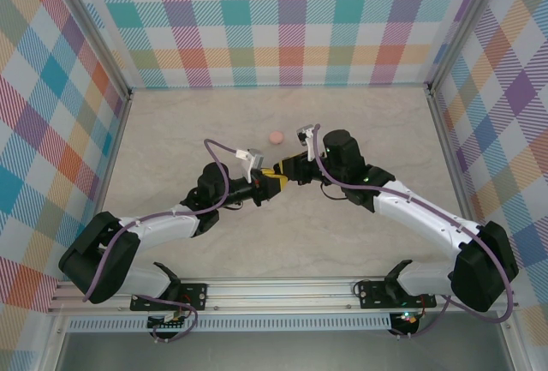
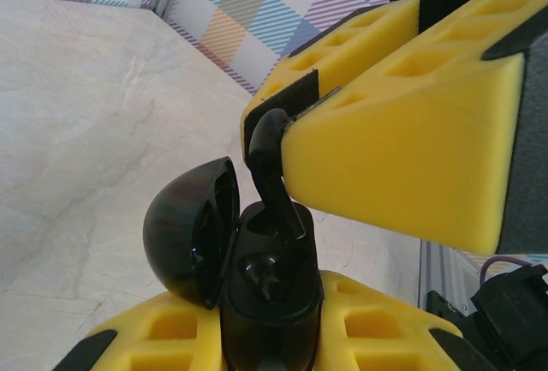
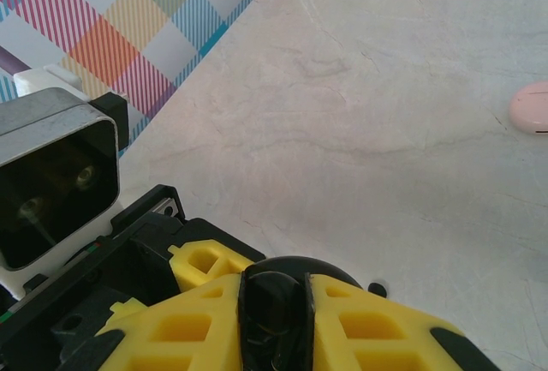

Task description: Insert wireless bluetooth earbuds into charging case

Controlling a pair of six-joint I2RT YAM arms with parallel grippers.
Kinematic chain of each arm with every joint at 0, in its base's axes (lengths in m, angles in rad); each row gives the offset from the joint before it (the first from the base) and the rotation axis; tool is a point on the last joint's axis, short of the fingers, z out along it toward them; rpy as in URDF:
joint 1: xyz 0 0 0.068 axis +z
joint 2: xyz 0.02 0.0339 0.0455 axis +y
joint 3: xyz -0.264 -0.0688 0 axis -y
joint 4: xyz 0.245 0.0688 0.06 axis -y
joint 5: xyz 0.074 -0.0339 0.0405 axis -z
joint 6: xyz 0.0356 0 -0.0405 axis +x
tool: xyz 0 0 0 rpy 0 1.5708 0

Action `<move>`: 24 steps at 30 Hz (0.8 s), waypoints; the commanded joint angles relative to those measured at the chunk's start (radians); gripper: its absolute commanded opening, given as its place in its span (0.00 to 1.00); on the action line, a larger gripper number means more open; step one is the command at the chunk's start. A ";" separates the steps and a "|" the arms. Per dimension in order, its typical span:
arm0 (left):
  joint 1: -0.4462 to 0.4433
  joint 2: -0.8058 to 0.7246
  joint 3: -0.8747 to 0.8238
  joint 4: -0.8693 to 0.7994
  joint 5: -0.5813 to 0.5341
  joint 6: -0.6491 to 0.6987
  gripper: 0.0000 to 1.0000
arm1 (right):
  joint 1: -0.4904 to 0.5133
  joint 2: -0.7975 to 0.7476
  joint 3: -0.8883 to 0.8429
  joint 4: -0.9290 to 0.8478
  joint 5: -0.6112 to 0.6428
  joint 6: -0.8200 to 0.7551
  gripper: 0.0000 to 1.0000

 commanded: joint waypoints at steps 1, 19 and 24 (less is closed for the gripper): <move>-0.016 -0.029 0.032 0.025 -0.015 -0.018 0.18 | 0.006 -0.003 0.003 0.023 0.005 -0.021 0.24; -0.016 -0.026 0.049 -0.009 -0.002 -0.026 0.17 | 0.006 0.000 0.004 0.035 0.003 -0.014 0.24; -0.016 -0.038 0.046 -0.012 -0.029 -0.035 0.17 | 0.007 0.002 0.004 0.018 -0.003 -0.025 0.24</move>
